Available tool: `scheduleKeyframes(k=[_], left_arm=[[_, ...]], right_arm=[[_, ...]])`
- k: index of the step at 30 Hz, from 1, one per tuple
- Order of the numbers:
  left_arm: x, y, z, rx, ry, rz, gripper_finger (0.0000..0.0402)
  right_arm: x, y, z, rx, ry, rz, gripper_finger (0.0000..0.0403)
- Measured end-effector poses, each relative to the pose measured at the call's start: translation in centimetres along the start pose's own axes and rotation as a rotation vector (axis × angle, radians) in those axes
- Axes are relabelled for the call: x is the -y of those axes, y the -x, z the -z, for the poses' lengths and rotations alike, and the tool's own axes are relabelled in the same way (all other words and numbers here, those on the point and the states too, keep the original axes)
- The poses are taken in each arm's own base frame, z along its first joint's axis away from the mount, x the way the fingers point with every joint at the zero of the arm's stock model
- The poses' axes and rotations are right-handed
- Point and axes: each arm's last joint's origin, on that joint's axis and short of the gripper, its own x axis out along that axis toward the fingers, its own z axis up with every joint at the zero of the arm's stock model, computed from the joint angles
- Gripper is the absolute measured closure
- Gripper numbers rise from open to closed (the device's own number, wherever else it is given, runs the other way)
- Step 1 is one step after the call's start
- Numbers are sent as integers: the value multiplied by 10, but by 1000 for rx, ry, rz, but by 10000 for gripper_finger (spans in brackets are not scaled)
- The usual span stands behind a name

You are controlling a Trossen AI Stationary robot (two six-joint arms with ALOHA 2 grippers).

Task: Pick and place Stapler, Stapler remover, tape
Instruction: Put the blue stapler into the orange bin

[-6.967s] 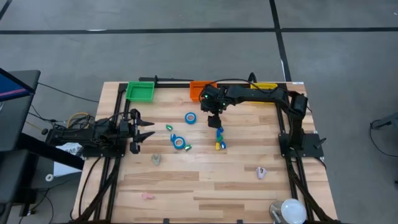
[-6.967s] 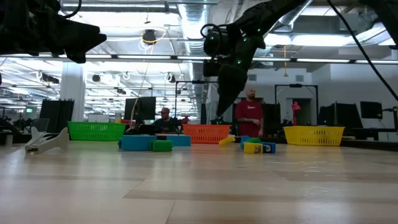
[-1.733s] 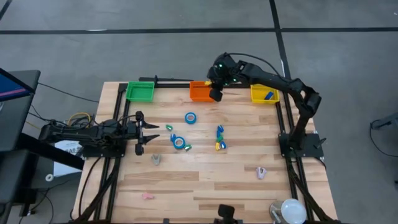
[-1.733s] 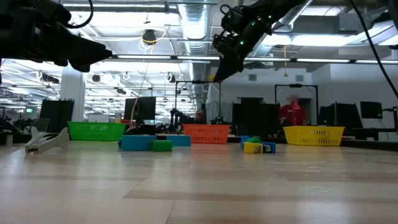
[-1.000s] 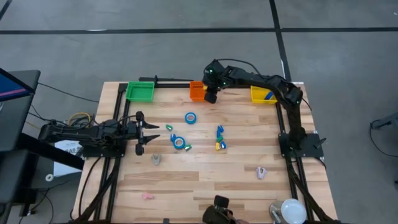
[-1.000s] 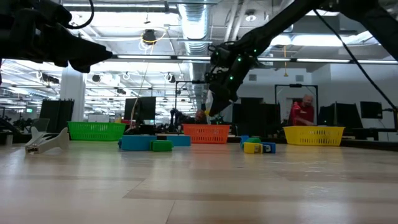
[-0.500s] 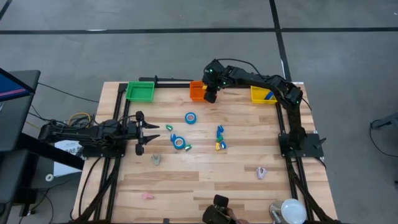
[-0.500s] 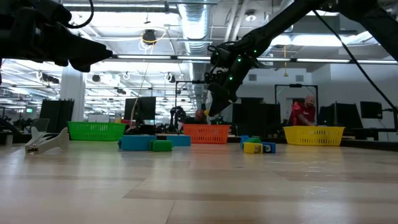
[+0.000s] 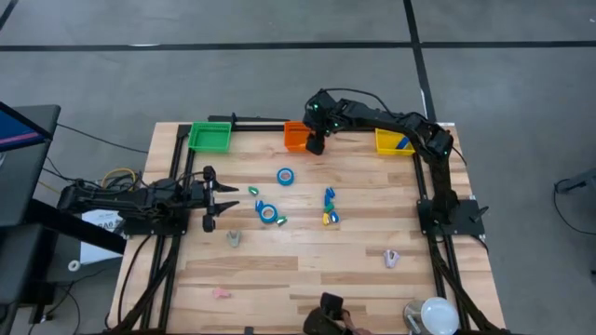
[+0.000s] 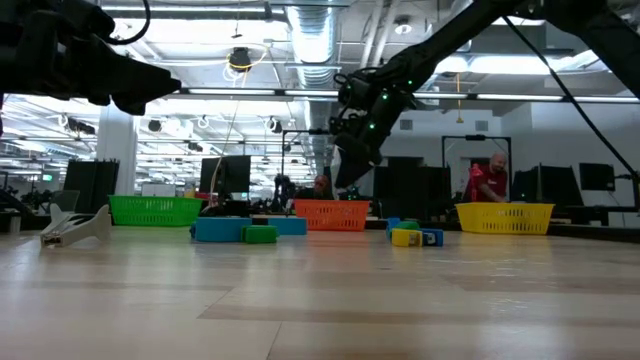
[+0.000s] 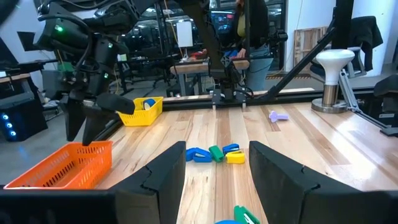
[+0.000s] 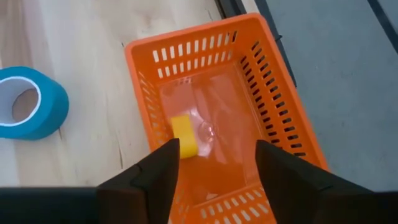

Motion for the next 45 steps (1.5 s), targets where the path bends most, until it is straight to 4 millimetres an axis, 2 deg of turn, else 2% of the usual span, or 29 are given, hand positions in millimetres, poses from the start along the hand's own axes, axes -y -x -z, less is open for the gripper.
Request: scheduleKeyframes(k=[4,10,13,19,28,38,41,45], left_arm=[[0,0,0,1,0,0,234],[0,0,0,3,0,0,234],[0,0,0,5,1,0,234],[0,0,-1,6,1,-1,234],[0,0,-1,13,2,-2,234],[0,0,-2,20,3,-2,234],[0,0,-2,21,3,-3,234],[0,0,-2,21,3,-3,234]], right_arm=[[-2,5,0,-13,2,-6,189],[-10,31,-11,43,22,1,190],[-19,46,-15,58,41,-7,191],[-48,61,-16,3,86,-60,188],[-90,67,-8,-126,162,-179,186],[-127,71,-1,-192,439,-280,186],[-133,71,-3,-180,441,-282,187],[-139,71,-5,-176,313,-270,187]])
